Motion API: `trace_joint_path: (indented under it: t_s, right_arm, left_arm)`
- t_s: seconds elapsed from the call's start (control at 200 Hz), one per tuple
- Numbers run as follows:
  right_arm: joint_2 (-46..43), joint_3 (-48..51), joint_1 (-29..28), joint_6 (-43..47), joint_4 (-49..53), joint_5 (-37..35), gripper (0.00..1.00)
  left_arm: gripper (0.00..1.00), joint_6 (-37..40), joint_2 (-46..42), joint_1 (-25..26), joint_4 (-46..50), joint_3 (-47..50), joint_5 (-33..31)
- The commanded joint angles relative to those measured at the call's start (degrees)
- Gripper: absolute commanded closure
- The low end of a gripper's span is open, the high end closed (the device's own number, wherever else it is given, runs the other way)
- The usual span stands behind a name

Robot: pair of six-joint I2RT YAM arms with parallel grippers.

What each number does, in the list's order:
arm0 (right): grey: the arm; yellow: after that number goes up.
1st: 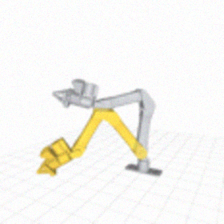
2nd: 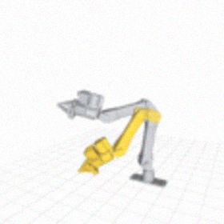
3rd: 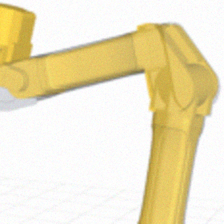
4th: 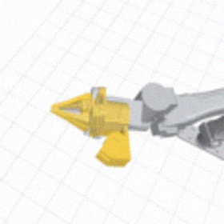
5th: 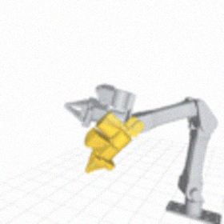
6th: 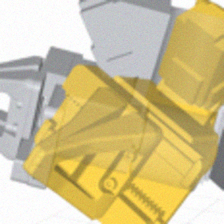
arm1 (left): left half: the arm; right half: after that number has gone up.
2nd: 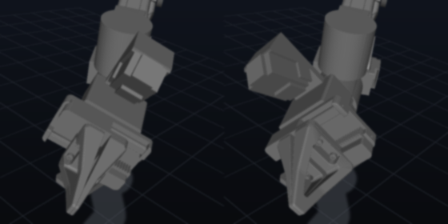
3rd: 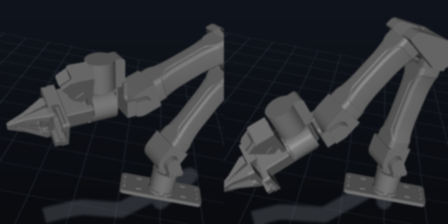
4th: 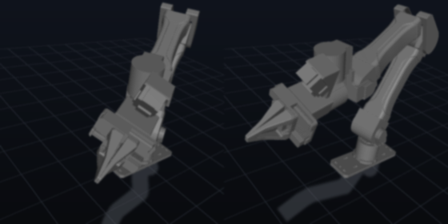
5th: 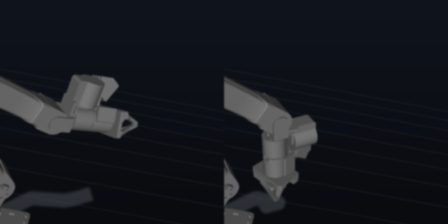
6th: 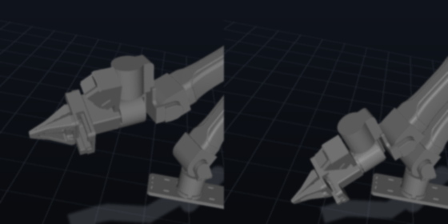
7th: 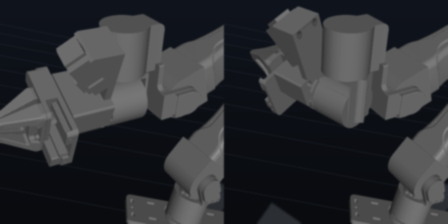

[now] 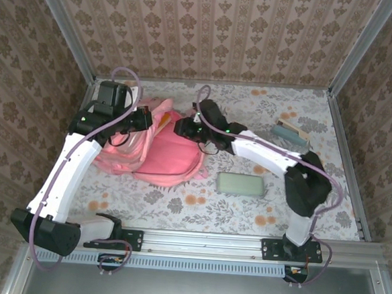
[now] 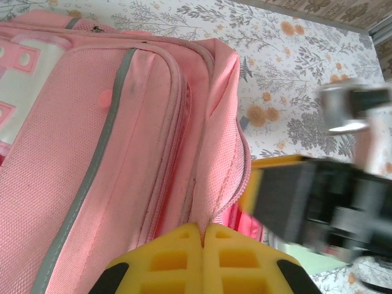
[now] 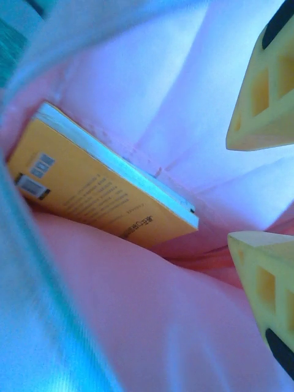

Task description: Pack books, pencil case, and school supplies into a backpack

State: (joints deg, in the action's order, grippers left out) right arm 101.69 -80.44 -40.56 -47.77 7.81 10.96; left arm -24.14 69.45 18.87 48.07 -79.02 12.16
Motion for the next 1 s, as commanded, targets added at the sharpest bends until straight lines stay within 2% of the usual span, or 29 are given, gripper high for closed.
trace_joint_path:
  t_s: [0.0, 0.105, 0.235, 0.435, 0.635, 0.755, 0.995]
  right_arm:
    - [-5.4, 4.3, 2.2, 8.3, 7.9, -4.2, 0.59]
    - [-7.4, 6.8, 5.9, 10.5, 10.1, -5.2, 0.61]
    - [-5.4, 6.9, 9.4, 14.2, 11.0, -5.2, 0.65]
    - [6.0, -0.8, 11.8, 18.2, 12.8, -3.2, 0.78]
    - [18.6, -14.1, 12.0, 19.4, 16.8, -2.2, 0.78]
    - [24.1, -18.4, 12.4, 19.4, 19.0, -2.7, 0.78]
    - [23.9, -11.5, 15.4, 19.1, 18.2, -5.4, 0.78]
  left_arm:
    - [1.0, 3.6, -1.9, -1.2, 0.7, 0.5, -3.0]
    - [1.0, 5.6, -2.5, -1.5, 3.4, 1.1, -7.6]
    - [1.0, 7.3, -3.6, -2.1, 4.7, 2.6, -8.6]
    - [1.0, 6.6, -4.5, -2.3, 4.9, 3.7, -8.9]
    - [1.0, 6.1, -5.1, -2.3, 4.1, 3.7, -8.2]
    - [1.0, 5.8, -5.3, -2.3, 4.0, 4.0, -7.0]
    - [1.0, 4.8, -5.2, -1.8, 2.0, 5.6, -4.2]
